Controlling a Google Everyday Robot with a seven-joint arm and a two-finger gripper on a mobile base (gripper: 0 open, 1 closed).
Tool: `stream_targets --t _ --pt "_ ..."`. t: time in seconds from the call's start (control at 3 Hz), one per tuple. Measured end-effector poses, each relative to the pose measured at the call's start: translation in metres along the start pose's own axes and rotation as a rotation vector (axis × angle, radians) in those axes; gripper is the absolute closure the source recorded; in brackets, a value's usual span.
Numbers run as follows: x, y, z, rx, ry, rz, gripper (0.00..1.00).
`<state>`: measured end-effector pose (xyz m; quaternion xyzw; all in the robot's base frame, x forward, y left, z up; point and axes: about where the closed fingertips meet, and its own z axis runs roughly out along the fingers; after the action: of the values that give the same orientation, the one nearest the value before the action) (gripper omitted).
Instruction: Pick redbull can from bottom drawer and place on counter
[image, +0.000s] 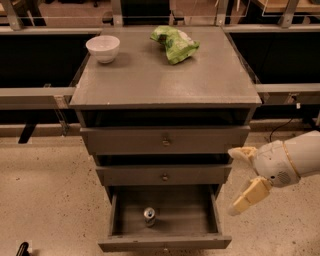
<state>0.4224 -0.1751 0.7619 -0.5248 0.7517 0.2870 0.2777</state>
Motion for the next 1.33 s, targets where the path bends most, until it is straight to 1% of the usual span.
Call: stream_targets --t 0.33,0.67,1.0,1.33 --pt "-0.001 0.000 0.000 0.001 0.001 -0.002 0.00" --pt "0.012 -0.009 0.019 -0.026 -0.061 0.020 0.00" --pt "0.044 -0.021 0.067 -0.031 -0.285 0.065 0.00" --pt "0.086 -0.027 0.113 -0.020 -0.440 0.074 0.00"
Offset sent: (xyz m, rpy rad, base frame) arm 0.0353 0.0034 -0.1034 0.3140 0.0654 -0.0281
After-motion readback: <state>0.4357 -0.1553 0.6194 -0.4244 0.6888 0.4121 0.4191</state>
